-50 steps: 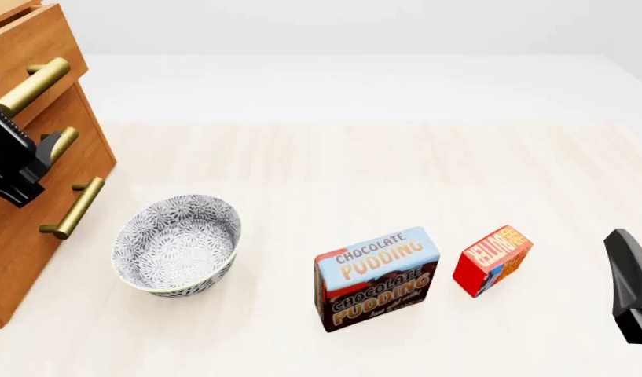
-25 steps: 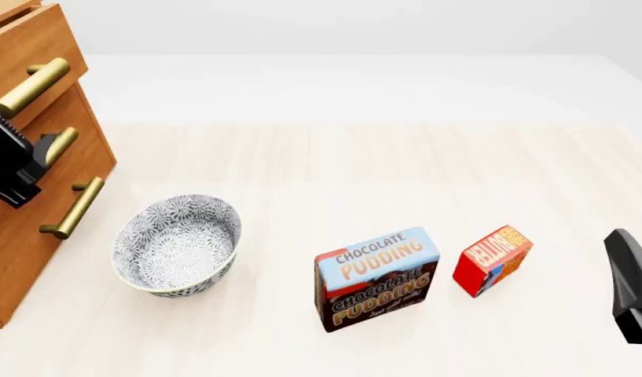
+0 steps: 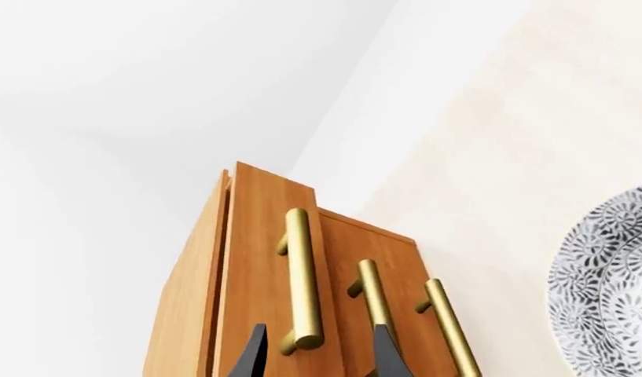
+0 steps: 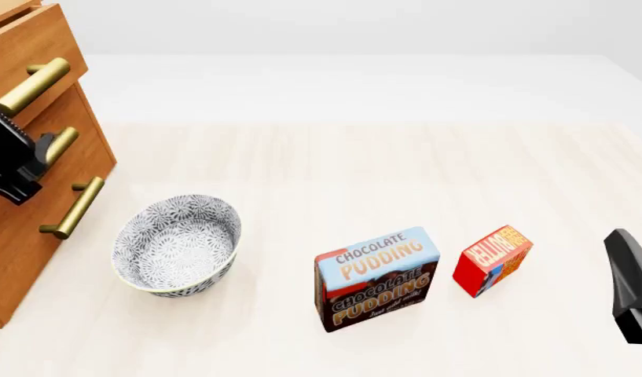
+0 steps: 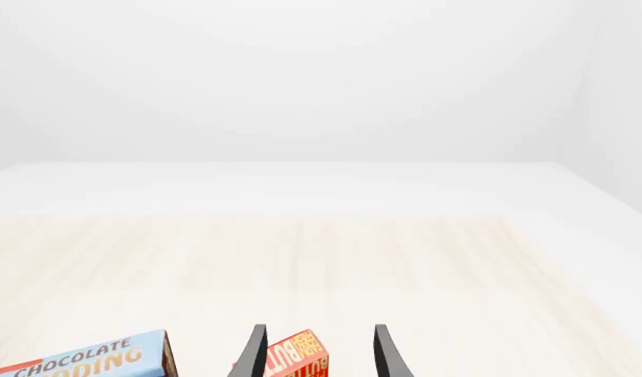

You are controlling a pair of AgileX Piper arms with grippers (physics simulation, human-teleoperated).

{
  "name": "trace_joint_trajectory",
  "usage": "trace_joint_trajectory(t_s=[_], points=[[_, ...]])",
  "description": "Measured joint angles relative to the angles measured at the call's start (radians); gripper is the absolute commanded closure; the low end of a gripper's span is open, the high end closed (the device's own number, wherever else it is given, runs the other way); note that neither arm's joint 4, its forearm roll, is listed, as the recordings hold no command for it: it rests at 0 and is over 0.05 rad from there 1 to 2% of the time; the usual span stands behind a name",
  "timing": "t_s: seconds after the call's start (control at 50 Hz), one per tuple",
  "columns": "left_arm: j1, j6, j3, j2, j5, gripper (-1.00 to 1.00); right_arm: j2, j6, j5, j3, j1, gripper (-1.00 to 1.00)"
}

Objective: Put the butter at the back in the top drawer of the cabinet and close it.

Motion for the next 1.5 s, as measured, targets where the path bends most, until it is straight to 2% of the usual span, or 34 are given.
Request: trace_joint_trajectory(t_s=[1.38, 1.4, 1.5], points=[[0.024, 0.003, -0.007, 0.091, -0.068, -1.0, 0.0, 0.0, 0.0, 0.0, 0.0, -1.0], [0.024, 0.003, -0.008, 0.092, -0.068, 1.0, 0.0, 0.0, 0.0, 0.0, 0.0, -1.0], [0.024, 0.005, -0.02, 0.089, -0.085, 1.0, 0.0, 0.0, 0.0, 0.0, 0.0, -1.0]])
